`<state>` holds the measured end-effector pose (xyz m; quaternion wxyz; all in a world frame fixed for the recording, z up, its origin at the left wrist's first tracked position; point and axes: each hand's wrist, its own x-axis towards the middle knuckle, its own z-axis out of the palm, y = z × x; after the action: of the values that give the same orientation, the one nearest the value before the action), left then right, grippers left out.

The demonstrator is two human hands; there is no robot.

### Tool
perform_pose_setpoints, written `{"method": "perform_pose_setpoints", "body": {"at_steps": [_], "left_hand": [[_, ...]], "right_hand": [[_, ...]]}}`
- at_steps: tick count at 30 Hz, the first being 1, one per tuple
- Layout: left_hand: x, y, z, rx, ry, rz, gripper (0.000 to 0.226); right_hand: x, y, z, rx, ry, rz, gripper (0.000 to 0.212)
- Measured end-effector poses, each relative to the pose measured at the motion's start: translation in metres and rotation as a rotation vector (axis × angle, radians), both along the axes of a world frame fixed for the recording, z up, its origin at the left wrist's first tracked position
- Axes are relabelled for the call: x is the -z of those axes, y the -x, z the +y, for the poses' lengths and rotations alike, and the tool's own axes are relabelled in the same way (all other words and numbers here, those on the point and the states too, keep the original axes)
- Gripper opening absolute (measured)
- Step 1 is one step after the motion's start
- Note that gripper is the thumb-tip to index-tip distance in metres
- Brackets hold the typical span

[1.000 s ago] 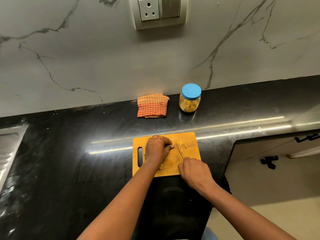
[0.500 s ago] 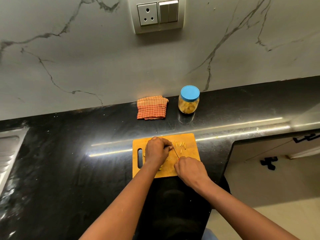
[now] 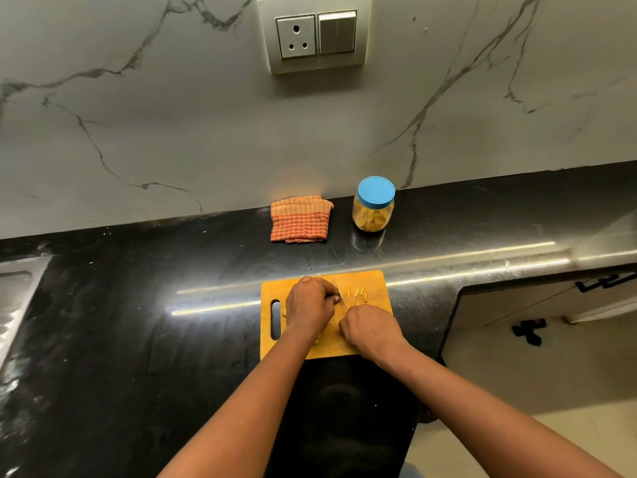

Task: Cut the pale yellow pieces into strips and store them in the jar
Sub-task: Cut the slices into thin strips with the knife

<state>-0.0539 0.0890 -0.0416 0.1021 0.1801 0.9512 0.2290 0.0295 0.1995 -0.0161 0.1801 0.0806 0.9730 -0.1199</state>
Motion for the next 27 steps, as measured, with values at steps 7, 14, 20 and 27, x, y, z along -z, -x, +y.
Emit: {"method": "perform_pose_setpoints", "body": {"at_steps": [7,14,20,27], "left_hand": [[0.0,-0.002,0.0,-0.013,0.007,0.019,0.012],[0.001,-0.002,0.001,-0.022,0.007,0.027,0.013],[0.001,-0.002,0.001,-0.025,0.001,0.023,0.014],[0.001,-0.002,0.0,-0.02,0.005,0.03,0.015]], "right_hand": [[0.0,-0.011,0.001,0.02,-0.006,-0.023,0.035],[-0.001,-0.032,0.001,-0.027,-0.115,-0.033,0.031],[0.001,-0.037,0.001,-0.024,-0.114,-0.015,0.033],[-0.003,-0.025,0.003,0.055,-0.066,0.015,0.033]]}}
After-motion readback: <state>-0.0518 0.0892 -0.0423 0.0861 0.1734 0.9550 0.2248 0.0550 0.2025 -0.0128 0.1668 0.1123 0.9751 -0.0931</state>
